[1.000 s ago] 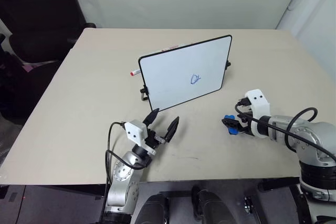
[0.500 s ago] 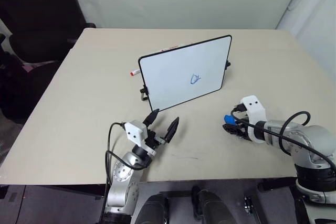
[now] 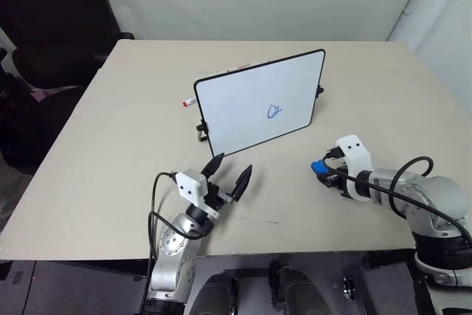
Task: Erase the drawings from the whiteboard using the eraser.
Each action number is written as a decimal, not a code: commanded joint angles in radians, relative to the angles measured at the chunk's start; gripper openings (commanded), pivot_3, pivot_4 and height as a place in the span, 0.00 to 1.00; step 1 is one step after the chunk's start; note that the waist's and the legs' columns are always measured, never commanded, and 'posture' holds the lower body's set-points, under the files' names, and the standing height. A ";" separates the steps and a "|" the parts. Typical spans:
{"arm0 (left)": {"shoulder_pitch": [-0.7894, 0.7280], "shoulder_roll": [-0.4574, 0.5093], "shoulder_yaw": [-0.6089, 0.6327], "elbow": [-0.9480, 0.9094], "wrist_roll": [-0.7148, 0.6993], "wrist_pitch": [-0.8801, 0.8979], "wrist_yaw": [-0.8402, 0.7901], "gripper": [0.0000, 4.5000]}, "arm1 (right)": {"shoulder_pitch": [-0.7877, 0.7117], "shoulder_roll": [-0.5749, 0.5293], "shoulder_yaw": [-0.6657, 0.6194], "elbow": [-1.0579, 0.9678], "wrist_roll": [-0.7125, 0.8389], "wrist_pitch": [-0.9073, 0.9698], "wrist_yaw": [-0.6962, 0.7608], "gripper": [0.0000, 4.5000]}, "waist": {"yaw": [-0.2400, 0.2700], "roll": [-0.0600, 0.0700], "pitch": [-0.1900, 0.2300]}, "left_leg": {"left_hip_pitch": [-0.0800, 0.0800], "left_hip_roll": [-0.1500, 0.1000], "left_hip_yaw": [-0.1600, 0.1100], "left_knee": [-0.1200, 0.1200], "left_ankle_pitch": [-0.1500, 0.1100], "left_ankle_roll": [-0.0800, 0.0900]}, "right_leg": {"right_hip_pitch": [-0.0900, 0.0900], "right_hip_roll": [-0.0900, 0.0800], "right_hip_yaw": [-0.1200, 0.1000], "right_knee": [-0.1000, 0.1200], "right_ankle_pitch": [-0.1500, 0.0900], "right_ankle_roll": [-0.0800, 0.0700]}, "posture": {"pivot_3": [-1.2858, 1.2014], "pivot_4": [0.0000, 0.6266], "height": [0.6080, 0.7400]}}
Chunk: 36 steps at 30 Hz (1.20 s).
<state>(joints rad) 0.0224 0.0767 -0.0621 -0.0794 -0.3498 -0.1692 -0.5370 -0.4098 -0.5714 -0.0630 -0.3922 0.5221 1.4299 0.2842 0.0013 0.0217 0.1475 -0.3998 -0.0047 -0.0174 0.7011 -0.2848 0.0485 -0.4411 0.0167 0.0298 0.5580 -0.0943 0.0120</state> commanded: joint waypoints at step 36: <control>0.028 0.063 0.061 -0.131 -0.054 0.053 0.012 1.00 | -0.299 0.504 -0.046 0.462 -0.205 -0.750 -0.184 0.10 | -0.008 0.000 0.000 | -0.002 0.001 0.002 0.001 0.002 0.000 | -0.006 -0.001 -0.001 0.002 0.007 -0.012 | 0.52 0.24 1.00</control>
<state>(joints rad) 0.0481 0.1407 -0.0063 -0.1600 -0.3925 -0.1145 -0.5311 -0.6777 -0.0716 -0.0739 0.0752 0.3262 0.7172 0.1328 -0.0065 0.0218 0.1476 -0.4018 -0.0038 -0.0151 0.7016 -0.2818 0.0489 -0.4471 0.0158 0.0288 0.5596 -0.0874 0.0004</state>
